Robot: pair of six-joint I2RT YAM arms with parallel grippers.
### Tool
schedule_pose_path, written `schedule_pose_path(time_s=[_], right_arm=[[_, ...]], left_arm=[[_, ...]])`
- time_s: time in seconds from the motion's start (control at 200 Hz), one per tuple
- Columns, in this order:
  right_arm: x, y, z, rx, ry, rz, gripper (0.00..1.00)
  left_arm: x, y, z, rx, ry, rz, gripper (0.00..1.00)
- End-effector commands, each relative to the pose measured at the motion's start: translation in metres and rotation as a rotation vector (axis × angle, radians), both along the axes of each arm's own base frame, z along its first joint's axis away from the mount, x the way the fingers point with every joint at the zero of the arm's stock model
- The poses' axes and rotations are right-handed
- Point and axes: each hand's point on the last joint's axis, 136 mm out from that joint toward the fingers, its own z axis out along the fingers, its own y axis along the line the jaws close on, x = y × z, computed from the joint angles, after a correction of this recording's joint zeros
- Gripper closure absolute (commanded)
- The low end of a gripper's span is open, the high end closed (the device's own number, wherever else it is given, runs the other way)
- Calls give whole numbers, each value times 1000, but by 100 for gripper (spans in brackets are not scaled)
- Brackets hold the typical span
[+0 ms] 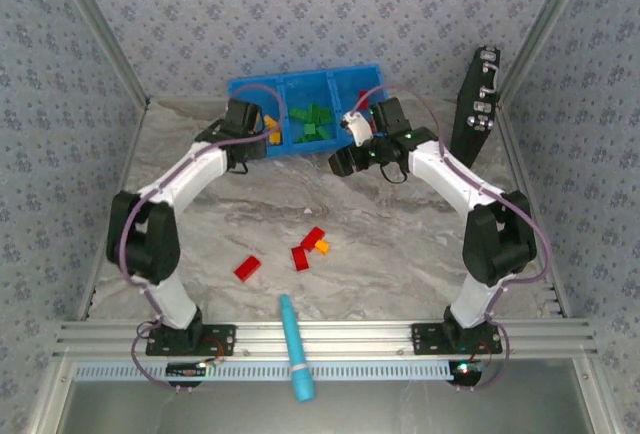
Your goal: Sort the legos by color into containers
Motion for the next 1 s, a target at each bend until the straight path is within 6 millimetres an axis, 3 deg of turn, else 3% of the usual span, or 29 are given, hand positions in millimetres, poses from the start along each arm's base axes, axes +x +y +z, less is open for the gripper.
schedule_pose_path(time_s=[0.0,0.155,0.265,0.405,0.545,0.655,0.765,0.89,0.995], right_arm=[[-5,-1,44,14,-67,-12,24],[-10,-5,61,21,-77,-39,23],[-14,-6,71,33,-96,-61,21],[-23,-5,78,46,-114,-64,17],[-25,-7,78,48,-118,-78,15],[-24,-6,72,50,-114,-71,14],[-19,-4,66,37,-109,-64,14],[-12,-1,63,23,-108,-59,14],[-7,-2,63,14,-113,-64,14]], left_arm=[[42,-16,17,-18,-73,-75,64],[82,-24,-5,-16,-45,-70,63],[101,-24,-16,-11,-40,-52,54],[109,-20,-32,-17,2,-35,46],[108,-17,-30,-18,7,-41,40],[96,-20,-14,-26,-6,-77,38],[71,-28,28,-23,-70,-136,37],[31,-53,75,-9,-123,-250,37],[-18,-85,81,-8,-45,-405,36]])
